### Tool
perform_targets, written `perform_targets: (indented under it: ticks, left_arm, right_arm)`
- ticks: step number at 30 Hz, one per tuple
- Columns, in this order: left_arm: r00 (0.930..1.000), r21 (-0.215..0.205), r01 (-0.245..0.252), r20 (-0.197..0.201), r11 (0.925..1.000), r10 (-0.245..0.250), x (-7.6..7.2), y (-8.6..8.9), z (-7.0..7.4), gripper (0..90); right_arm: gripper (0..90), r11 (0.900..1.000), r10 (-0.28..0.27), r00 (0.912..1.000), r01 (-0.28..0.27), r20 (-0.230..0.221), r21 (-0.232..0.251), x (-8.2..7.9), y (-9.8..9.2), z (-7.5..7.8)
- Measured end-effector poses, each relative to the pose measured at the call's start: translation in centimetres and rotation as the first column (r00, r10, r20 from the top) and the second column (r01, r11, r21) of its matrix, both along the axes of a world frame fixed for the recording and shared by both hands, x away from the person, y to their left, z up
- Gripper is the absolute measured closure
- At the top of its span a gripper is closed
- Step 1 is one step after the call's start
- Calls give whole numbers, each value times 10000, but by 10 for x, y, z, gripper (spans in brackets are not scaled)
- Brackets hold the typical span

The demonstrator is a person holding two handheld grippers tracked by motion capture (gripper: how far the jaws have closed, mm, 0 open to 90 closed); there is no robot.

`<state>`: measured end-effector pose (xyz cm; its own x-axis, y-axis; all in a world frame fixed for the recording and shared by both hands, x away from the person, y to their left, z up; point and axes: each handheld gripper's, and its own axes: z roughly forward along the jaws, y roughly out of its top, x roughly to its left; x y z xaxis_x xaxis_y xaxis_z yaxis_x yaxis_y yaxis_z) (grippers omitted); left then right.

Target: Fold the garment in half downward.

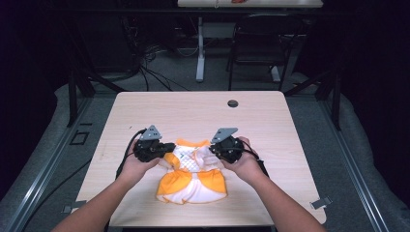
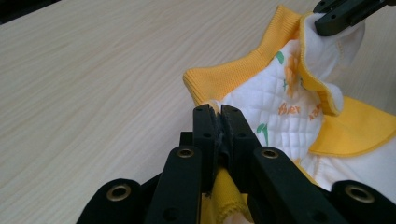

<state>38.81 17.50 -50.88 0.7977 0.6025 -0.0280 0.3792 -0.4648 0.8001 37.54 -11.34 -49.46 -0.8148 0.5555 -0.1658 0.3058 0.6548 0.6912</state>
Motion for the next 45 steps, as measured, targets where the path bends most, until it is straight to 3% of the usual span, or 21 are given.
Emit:
perform_targets:
  ticks: [7, 18, 30, 35, 39, 45]
  left_arm:
    - [9995, 67, 290, -120, 9996, -289, -11, -1, -11, 851]
    - [9971, -54, 707, -287, 9975, -709, -29, 3, -25, 840]
    - [9945, -159, 855, -593, 9962, -863, -50, 4, -40, 818]
    - [9944, -571, 585, -846, 9967, -632, -53, 6, -35, 738]
    - [9936, -947, 440, -994, 9945, -535, -55, 9, -20, 671]
    - [9960, -843, 246, -830, 9961, -316, -52, 12, -5, 658]
  right_arm:
    - [872, 10000, 57, 9997, -57, -225, -24, -10, -4, -12]
    - [868, 9979, 127, 9988, -97, -470, 644, -27, -9, -27]
    - [831, 9958, 336, 9957, -260, -859, 881, -45, -12, -41]
    - [753, 9900, 182, 9953, -47, -947, 1411, -51, -17, -36]
    - [710, 9851, 163, 9971, -33, -744, 1721, -56, -23, -25]
    - [716, 9787, 101, 9984, 16, -561, 2052, -57, -30, -13]
